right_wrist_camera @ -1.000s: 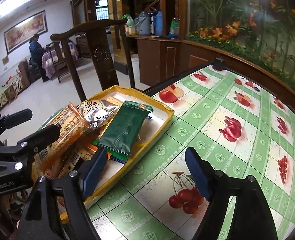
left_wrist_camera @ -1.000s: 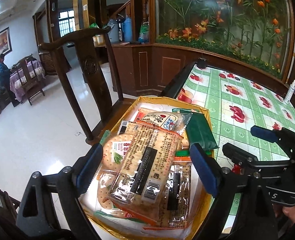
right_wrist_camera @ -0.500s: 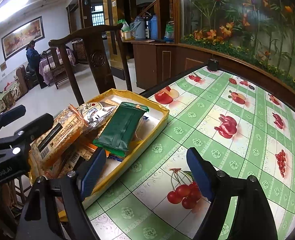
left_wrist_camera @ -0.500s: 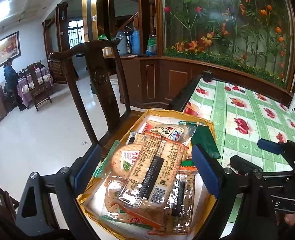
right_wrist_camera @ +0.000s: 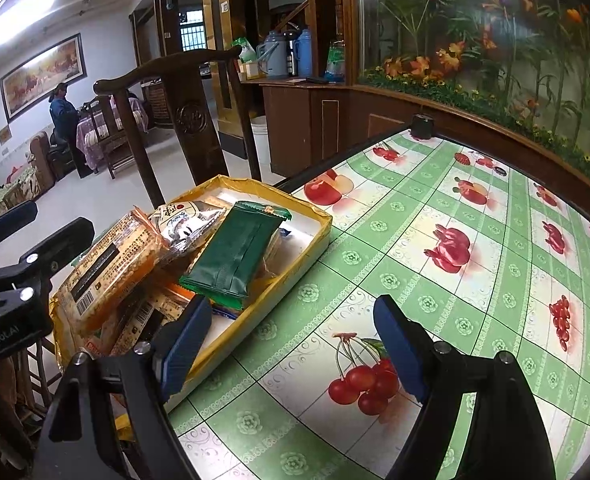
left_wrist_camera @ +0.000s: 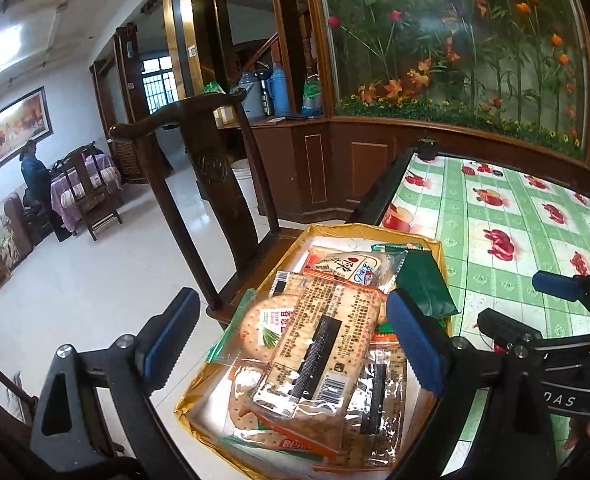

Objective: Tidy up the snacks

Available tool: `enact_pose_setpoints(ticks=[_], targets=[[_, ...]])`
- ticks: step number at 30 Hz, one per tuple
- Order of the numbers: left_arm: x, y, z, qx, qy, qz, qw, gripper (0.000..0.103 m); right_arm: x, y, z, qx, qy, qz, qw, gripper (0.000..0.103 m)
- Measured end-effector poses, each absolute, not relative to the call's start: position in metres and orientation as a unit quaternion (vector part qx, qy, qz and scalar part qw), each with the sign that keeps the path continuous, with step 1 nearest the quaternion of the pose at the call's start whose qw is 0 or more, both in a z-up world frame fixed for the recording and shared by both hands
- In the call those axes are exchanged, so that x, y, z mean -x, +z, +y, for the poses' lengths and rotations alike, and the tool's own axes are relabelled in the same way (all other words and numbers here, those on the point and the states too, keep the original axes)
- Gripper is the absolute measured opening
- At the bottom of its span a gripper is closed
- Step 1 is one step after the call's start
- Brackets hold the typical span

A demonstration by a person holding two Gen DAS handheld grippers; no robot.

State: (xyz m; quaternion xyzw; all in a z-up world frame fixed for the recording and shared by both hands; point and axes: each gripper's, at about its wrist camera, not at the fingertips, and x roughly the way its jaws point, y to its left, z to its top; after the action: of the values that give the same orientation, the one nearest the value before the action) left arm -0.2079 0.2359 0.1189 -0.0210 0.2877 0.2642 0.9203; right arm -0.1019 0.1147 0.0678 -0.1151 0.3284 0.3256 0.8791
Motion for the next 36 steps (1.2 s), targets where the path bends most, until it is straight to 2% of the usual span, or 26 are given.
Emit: enact_pose_setpoints(ticks=[36], targets=[[0.2091, 0.1218, 0.2319, 0.019, 0.227, 0.289, 0.93, 0.094, 0.1004, 0.0628, 0.1221, 0.129, 0.332, 0.34, 0.871, 0.084]])
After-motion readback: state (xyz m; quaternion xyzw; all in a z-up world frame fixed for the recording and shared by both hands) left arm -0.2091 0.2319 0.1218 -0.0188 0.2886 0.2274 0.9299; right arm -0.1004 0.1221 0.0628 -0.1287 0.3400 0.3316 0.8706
